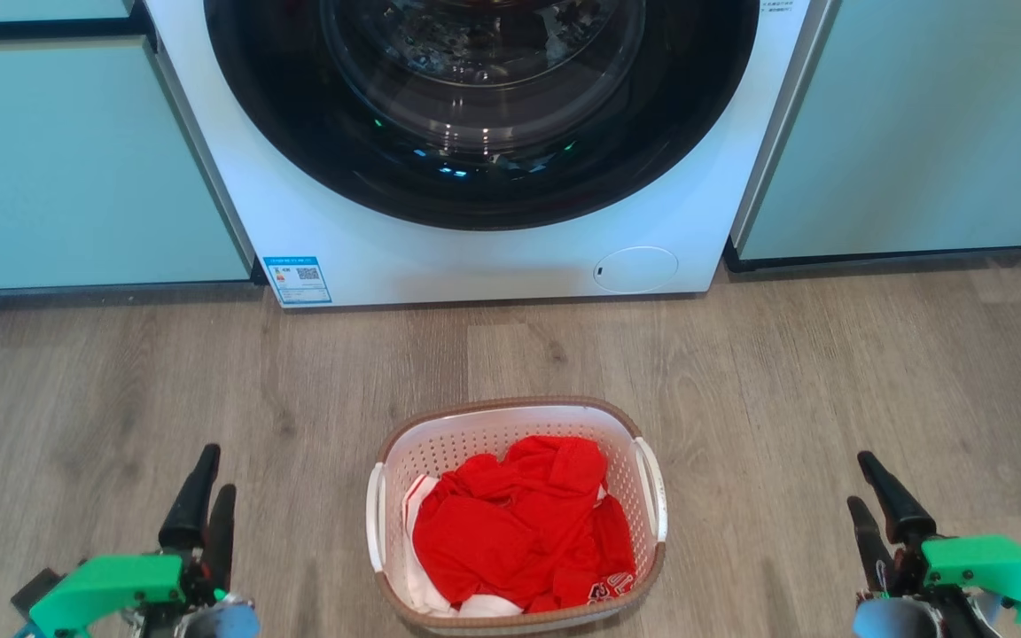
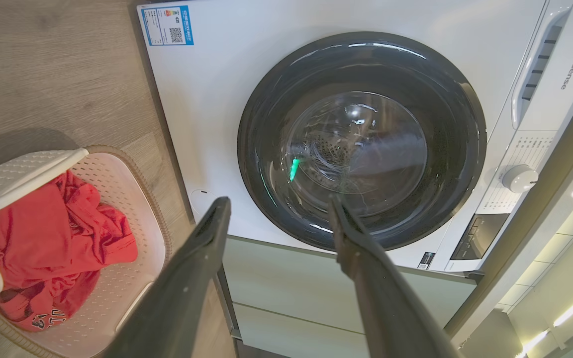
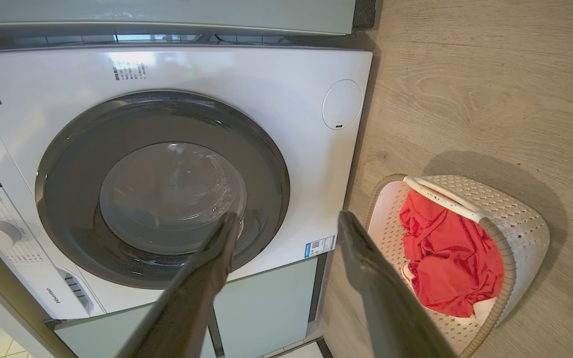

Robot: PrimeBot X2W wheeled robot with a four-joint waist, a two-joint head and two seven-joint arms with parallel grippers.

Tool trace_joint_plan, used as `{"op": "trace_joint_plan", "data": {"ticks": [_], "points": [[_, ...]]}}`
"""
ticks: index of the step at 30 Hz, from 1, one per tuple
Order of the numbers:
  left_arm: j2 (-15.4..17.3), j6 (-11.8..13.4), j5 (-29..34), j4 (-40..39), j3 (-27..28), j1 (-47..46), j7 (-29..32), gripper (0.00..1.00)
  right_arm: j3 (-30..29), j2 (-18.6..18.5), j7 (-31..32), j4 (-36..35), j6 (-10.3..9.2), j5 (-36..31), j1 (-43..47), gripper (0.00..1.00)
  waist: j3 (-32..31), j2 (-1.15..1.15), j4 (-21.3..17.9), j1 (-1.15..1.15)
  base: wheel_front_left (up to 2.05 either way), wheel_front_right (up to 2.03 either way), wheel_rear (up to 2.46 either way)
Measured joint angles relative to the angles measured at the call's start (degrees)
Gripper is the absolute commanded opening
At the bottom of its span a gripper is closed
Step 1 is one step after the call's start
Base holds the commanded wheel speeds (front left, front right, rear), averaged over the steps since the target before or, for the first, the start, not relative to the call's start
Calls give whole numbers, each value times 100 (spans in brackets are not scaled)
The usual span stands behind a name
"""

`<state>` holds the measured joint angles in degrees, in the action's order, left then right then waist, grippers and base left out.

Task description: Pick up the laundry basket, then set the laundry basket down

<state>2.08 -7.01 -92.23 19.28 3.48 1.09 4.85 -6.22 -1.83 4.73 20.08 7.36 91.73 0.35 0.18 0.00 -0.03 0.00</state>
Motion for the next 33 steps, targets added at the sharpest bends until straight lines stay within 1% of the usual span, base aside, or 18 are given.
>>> {"op": "trace_joint_plan", "data": {"ticks": [8,11,18,24,25,33], "points": [[-1,52,250,-181,-79,0,-133,100,40,0,-88,-94,0,-328,1,100,3,0,3,0,0,0,0],[-1,57,404,-249,-88,0,-192,100,53,0,-152,-165,0,-554,1,100,5,0,5,0,0,0,0],[-1,159,842,-504,-129,1,-299,100,124,0,-276,-331,0,-1125,1,100,14,0,7,0,0,0,0],[0,252,1380,-706,-242,0,-401,100,209,0,-380,-495,0,-1594,1,100,27,0,8,0,0,0,0],[-1,259,1597,-770,-294,0,-425,100,227,0,-401,-548,0,-1746,1,100,32,0,8,0,0,0,0],[1,360,2571,-967,-444,1,-553,100,286,-1,-543,-721,0,-2442,2,100,49,0,8,0,0,0,0]]}}
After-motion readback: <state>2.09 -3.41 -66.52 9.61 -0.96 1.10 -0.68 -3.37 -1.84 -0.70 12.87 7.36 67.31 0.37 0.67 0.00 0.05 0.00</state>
